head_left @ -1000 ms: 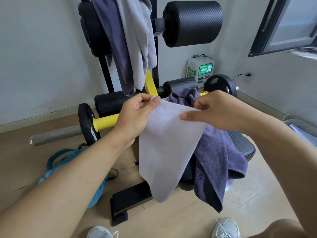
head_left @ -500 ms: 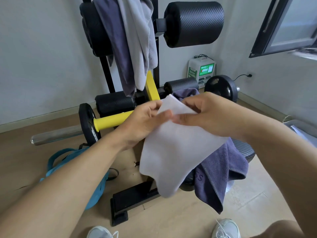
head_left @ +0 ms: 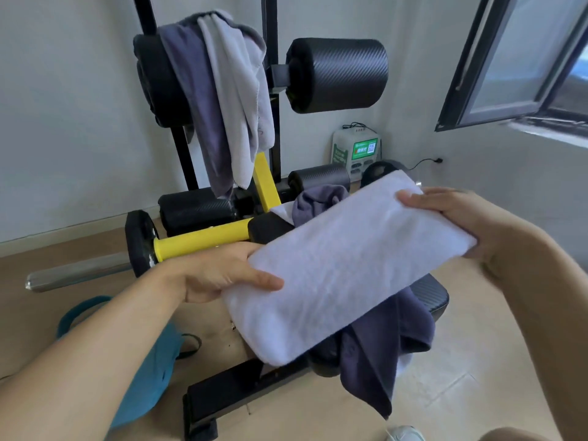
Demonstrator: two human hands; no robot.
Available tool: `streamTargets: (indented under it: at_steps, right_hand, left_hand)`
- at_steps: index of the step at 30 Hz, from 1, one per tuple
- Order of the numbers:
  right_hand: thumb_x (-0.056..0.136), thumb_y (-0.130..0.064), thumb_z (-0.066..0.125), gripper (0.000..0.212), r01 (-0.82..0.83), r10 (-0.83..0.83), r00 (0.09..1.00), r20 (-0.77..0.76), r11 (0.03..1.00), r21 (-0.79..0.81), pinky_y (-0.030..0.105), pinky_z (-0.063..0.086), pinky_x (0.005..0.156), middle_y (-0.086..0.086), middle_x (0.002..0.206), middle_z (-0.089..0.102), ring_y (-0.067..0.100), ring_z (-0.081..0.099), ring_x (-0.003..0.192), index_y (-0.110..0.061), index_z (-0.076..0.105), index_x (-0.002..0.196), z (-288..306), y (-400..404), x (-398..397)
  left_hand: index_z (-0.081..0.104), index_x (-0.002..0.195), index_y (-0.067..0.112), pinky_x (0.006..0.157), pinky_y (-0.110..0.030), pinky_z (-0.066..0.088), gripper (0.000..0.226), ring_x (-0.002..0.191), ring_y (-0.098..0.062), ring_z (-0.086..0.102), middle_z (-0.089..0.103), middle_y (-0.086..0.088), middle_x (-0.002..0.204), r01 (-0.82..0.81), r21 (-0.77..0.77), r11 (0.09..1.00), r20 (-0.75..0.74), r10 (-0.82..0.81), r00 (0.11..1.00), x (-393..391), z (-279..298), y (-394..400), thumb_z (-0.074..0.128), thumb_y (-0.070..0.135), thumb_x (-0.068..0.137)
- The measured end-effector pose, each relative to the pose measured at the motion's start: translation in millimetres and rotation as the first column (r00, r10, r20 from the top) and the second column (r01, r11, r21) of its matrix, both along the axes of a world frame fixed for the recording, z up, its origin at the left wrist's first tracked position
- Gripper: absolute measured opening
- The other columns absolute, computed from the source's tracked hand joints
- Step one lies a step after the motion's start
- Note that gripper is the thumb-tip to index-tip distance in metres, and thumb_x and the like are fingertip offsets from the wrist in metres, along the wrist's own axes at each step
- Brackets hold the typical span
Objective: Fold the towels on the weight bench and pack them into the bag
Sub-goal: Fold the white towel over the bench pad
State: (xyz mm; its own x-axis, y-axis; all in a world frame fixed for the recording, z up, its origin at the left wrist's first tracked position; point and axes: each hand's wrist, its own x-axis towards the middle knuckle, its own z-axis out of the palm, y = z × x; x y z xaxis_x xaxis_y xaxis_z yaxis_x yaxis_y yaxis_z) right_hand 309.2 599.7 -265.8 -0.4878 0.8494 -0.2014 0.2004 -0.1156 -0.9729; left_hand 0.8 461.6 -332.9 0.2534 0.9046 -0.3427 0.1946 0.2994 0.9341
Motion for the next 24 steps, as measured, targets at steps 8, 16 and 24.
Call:
streamTargets:
  at_steps: [8, 16, 24]
  right_hand:
    - [0.095, -0.029, 0.064, 0.021, 0.080, -0.081, 0.993, 0.084, 0.997, 0.010, 0.036, 0.053, 0.078, 0.006, 0.103, 0.078, 0.018, 0.077, 0.087, -0.017, 0.071, 0.111, -19.9, 22.1, 13.9]
    - [0.089, -0.022, 0.074, 0.023, 0.201, -0.202, 0.958, 0.203, 0.979, 0.027, 0.044, 0.054, 0.096, 0.009, 0.102, 0.078, 0.029, 0.073, 0.100, -0.011, 0.073, 0.109, -28.4, 28.0, 25.0]
    - [0.091, -0.019, 0.068, 0.018, 0.256, -0.255, 0.960, 0.117, 0.967, 0.002, 0.036, 0.052, 0.071, 0.008, 0.089, 0.078, 0.021, 0.074, 0.072, -0.009, 0.070, 0.105, -7.6, 26.1, 37.3]
  left_hand:
    - [0.068, 0.129, 0.016, 0.090, -0.037, 0.055, 0.072, 0.109, -0.024, 0.072, 0.073, -0.010, 0.125, -0.558, -0.024, 0.829, 0.302, 0.538, 0.787, -7.3, -12.9, 15.4, 0.091, 0.033, 0.063]
    - [0.062, 0.122, 0.009, 0.055, -0.025, 0.057, 0.035, 0.080, -0.020, 0.073, 0.074, -0.013, 0.108, -0.774, 0.048, 0.632, 0.201, 0.753, 0.627, 20.3, -27.2, 33.6, 0.070, -0.002, 0.091]
    - [0.066, 0.114, 0.012, 0.050, -0.023, 0.052, 0.030, 0.067, -0.014, 0.067, 0.073, -0.009, 0.099, -0.743, 0.091, 0.663, 0.118, 0.734, 0.669, 30.3, -15.3, 34.8, 0.075, 0.004, 0.087]
